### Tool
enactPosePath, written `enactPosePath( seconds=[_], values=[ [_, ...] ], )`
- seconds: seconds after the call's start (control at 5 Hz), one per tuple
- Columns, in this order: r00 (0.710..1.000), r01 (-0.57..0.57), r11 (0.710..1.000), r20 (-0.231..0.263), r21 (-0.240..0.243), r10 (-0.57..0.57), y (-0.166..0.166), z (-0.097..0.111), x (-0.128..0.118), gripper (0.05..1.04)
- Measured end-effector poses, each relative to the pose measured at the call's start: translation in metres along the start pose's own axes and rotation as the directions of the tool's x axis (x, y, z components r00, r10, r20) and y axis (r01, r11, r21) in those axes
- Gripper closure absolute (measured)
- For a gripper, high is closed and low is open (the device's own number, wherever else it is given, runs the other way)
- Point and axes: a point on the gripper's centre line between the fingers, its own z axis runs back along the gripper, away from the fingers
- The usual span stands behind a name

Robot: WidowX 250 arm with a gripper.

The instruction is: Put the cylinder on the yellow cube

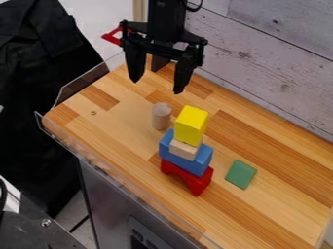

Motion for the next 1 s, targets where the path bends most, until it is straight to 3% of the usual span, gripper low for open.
enactPosePath(
  seconds=[0.6, 1.0],
  values=[
    [0.997, 0.007, 1.0, -0.079, 0.004, -0.006, 0.003, -0.032, 0.006, 0.083],
    [0.993, -0.019, 1.0, -0.12, -0.007, 0.018, 0.016, -0.048, 0.024, 0.083]
  ],
)
